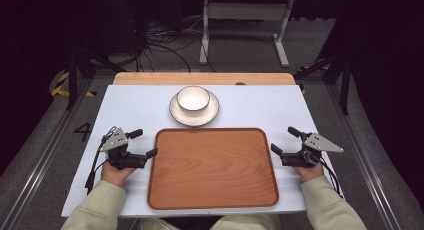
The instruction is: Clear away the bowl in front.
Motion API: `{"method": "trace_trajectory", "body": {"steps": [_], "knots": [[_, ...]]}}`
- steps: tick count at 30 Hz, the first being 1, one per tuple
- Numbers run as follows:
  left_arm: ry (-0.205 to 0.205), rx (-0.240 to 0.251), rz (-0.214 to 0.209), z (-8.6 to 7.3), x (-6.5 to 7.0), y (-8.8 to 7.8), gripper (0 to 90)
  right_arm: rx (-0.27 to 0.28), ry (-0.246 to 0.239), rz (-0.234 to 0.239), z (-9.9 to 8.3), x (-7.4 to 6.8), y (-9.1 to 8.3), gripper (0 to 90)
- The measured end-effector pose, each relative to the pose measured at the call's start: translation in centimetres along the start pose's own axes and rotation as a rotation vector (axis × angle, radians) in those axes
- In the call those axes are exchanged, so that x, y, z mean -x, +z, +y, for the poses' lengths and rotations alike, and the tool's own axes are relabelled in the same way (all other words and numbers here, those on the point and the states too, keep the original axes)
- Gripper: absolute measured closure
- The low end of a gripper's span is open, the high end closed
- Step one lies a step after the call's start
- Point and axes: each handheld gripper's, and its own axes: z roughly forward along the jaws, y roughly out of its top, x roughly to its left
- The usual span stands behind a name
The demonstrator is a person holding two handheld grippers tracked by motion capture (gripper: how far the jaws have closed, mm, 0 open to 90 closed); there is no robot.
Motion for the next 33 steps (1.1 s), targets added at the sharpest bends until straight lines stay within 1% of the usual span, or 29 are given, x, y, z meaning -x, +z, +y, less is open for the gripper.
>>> {"method": "trace_trajectory", "body": {"steps": [1,4,8,13,15,16,19,21,22,24,25,26,28,30,31,33], "knots": [[-0.015,0.008,-0.011,0.0,-0.1,-0.2,6.5,-0.001,-0.003,0.002,0.0,0.0,0.0,4.3],[-0.020,0.014,-0.008,-0.1,-0.1,-0.2,6.4,0.001,-0.003,0.003,0.0,0.0,0.0,4.3],[-0.003,0.007,-0.005,0.0,0.0,-0.1,6.3,-0.003,-0.015,0.000,0.0,-0.1,0.0,4.3],[-0.016,0.011,-0.005,-0.1,0.0,-0.1,6.1,-0.006,-0.028,-0.001,0.0,-0.3,0.1,4.2],[-0.019,0.014,-0.002,0.0,0.0,-0.1,6.0,-0.010,-0.041,0.002,0.0,-0.4,0.1,3.3],[-0.025,0.018,-0.002,0.0,0.1,-0.2,6.0,-0.012,-0.044,0.003,0.0,-0.4,0.1,3.2],[-0.026,0.032,0.001,0.2,0.0,-0.2,6.1,-0.015,-0.057,-0.003,0.0,-0.5,0.2,3.1],[-0.039,0.041,0.003,0.5,0.0,-0.1,6.1,-0.014,-0.048,-0.006,0.0,-0.5,0.2,3.1],[-0.039,0.041,0.003,0.5,0.0,-0.1,6.1,-0.014,-0.048,-0.006,0.0,-0.5,0.2,3.1],[-0.055,0.054,0.001,1.2,0.0,-0.3,6.1,-0.011,-0.038,-0.010,0.0,-0.4,0.1,3.2],[-0.055,0.054,0.001,1.2,0.0,-0.3,6.5,-0.011,-0.038,-0.010,0.0,-0.4,0.1,3.2],[-0.078,0.055,-0.007,1.5,0.1,-0.5,7.2,-0.012,-0.038,-0.011,0.0,-0.4,0.1,3.2],[-0.103,0.063,-0.023,2.1,0.1,-0.7,7.2,-0.014,-0.039,-0.012,0.0,-0.4,0.2,3.2],[-0.094,0.071,-0.019,2.5,0.3,-0.9,7.4,-0.014,-0.038,-0.015,0.0,-0.4,0.2,3.2],[-0.081,0.074,-0.015,2.7,0.5,-1.0,7.6,-0.015,-0.037,-0.016,0.0,-0.4,0.2,3.2],[-0.074,0.070,-0.020,3.1,0.7,-1.1,7.6,-0.015,-0.030,-0.018,0.0,-0.3,0.2,3.2]]}}
